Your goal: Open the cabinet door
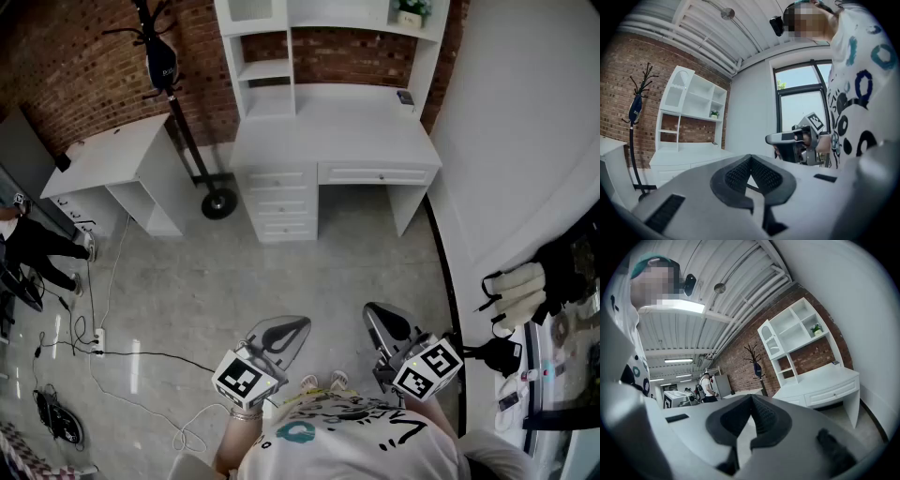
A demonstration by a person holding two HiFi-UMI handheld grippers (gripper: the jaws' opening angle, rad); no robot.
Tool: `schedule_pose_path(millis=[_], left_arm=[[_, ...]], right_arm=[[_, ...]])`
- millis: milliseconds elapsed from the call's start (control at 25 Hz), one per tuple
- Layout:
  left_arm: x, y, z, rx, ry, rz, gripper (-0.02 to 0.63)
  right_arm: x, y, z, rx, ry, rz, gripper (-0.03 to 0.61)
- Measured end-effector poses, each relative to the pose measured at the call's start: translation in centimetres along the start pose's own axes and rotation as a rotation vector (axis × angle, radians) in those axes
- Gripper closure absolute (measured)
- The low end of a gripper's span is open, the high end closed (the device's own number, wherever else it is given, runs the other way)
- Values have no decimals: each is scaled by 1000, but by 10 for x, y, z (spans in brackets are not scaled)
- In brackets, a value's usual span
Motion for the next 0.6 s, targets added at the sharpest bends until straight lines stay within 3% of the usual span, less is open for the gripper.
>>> schedule_pose_path(millis=[600], left_arm=[[45, -21, 5, 54, -1, -7, 600]], right_arm=[[-3, -17, 40, 43, -18, 11, 552]])
Point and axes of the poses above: the fingertips, and each gripper's own axes: x backward along the fingers, z to its left, y out of its top, the point moved 3 cm from there along x, backward along the fingers, and after that the axes turned 15 degrees about -y, right-handed, at the moved point
